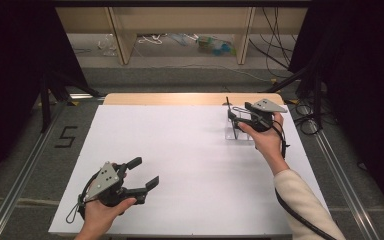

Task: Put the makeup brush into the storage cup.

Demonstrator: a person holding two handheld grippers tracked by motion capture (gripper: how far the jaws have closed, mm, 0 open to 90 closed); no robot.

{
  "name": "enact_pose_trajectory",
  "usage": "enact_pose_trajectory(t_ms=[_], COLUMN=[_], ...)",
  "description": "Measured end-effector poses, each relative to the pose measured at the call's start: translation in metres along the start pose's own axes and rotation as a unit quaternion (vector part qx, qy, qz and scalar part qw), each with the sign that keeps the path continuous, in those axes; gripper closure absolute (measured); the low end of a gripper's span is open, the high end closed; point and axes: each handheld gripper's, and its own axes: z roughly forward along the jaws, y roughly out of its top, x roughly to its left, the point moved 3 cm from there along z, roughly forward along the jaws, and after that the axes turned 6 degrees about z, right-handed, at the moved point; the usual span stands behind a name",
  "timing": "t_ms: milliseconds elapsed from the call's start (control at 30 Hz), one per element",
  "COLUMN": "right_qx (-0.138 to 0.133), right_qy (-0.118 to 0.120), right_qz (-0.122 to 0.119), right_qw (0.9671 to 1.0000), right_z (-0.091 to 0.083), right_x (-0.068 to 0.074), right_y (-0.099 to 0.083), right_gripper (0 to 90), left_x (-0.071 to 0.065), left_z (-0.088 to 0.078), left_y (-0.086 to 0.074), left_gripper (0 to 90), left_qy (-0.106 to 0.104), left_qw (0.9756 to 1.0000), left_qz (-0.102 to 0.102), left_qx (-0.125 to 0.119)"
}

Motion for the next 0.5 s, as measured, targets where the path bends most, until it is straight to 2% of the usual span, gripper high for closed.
enact_pose_trajectory(t_ms=[67, 167, 233, 267, 333, 433, 467, 500], right_qx=[0.012, 0.005, 0.012, 0.005, 0.013, 0.005, 0.020, 0.009], right_qy=[0.004, 0.008, 0.006, 0.010, 0.012, 0.017, 0.020, 0.019], right_qz=[0.001, -0.001, -0.004, -0.006, -0.007, -0.012, -0.008, -0.015], right_qw=[0.9999, 1.0000, 0.9999, 0.9999, 0.9998, 0.9998, 0.9996, 0.9997], right_z=[-0.004, -0.007, -0.012, -0.012, -0.016, -0.020, -0.023, -0.024], right_x=[0.001, 0.002, 0.003, 0.003, 0.004, 0.005, 0.006, 0.006], right_y=[0.000, 0.000, -0.001, -0.001, -0.002, -0.003, -0.003, -0.003], right_gripper=[24.5, 24.6, 24.7, 24.7, 24.6, 24.6, 24.6, 24.5], left_x=[0.000, 0.001, 0.000, 0.000, 0.000, 0.000, 0.000, 0.000], left_z=[0.000, 0.000, 0.000, 0.000, 0.000, 0.000, 0.000, 0.000], left_y=[0.000, 0.000, 0.000, 0.000, 0.000, 0.000, 0.000, 0.001], left_gripper=[16.7, 16.7, 16.6, 16.7, 16.6, 16.6, 16.4, 16.4], left_qy=[0.000, 0.000, 0.000, 0.000, 0.000, 0.000, 0.000, 0.000], left_qw=[1.0000, 1.0000, 1.0000, 1.0000, 1.0000, 1.0000, 1.0000, 1.0000], left_qz=[0.001, 0.000, 0.001, 0.001, 0.001, -0.001, -0.001, 0.000], left_qx=[0.000, 0.000, 0.000, 0.001, 0.000, -0.001, -0.001, -0.002])
